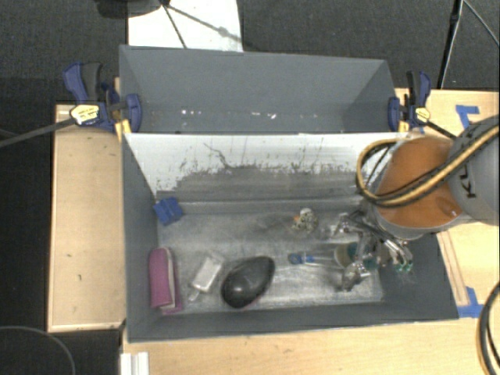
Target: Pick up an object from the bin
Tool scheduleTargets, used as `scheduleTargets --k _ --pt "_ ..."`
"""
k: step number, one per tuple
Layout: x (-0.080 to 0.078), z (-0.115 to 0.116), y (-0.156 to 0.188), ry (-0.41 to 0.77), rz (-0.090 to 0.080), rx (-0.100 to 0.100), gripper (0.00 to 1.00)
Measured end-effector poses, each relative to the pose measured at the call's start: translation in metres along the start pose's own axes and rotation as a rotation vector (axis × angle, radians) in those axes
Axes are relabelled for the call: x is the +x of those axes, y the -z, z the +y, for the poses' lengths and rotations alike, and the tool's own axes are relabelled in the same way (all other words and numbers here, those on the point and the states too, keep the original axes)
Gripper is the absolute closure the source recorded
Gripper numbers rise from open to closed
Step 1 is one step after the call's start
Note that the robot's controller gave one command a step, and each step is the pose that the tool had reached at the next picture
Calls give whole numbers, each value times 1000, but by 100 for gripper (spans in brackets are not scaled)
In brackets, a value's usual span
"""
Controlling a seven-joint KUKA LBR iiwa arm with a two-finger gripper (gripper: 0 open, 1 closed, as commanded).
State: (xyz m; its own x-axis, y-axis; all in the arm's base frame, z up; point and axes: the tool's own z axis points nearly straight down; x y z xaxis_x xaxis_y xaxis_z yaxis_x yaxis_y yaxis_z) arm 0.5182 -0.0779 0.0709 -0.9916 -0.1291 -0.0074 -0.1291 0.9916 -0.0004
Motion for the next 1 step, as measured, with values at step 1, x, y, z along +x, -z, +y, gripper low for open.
scheduleTargets --k 1 --pt "-2 -29 31 -98 1 2 0"
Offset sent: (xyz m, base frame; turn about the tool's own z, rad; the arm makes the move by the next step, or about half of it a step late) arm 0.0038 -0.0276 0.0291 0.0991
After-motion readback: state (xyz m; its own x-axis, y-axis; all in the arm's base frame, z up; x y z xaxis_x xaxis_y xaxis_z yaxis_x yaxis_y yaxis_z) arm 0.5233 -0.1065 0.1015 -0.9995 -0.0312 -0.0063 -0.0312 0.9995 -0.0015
